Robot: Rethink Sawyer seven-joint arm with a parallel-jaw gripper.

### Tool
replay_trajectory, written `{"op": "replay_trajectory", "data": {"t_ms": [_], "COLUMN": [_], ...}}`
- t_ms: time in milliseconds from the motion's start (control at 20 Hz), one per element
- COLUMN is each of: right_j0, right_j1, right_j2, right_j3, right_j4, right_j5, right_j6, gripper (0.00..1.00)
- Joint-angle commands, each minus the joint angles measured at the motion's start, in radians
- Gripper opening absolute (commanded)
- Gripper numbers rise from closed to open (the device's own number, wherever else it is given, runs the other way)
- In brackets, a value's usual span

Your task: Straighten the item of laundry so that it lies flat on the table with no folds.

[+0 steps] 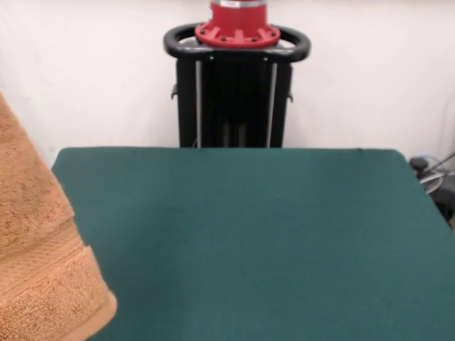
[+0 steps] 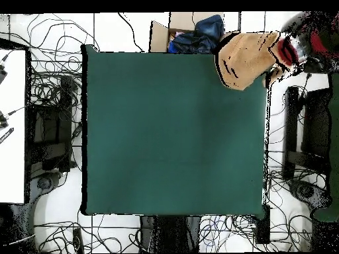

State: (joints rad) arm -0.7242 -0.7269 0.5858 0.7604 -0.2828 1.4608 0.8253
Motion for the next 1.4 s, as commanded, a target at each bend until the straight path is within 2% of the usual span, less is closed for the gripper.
{"op": "replay_trajectory", "data": {"t_ms": [50, 250, 600, 800, 1000, 1200, 1400], "right_j0": [-0.041, -0.065, -0.059, -0.010, 0.078, 0.208, 0.317], "right_j1": [-0.127, -0.130, -0.121, -0.127, -0.125, -0.084, -0.029], "right_j2": [0.048, 0.060, 0.031, -0.036, -0.150, -0.325, -0.476], "right_j3": [0.333, 0.444, 0.496, 0.516, 0.527, 0.520, 0.499], "right_j4": [0.002, -0.037, -0.100, -0.163, -0.254, -0.321, -0.302], "right_j5": [-0.423, -0.628, -0.829, -0.923, -1.029, -1.157, -1.237], "right_j6": [-0.174, -0.136, -0.079, 0.035, 0.191, 0.388, 0.524], "gripper": [0.00, 0.00, 0.00, 0.00, 0.00, 0.00, 0.00]}}
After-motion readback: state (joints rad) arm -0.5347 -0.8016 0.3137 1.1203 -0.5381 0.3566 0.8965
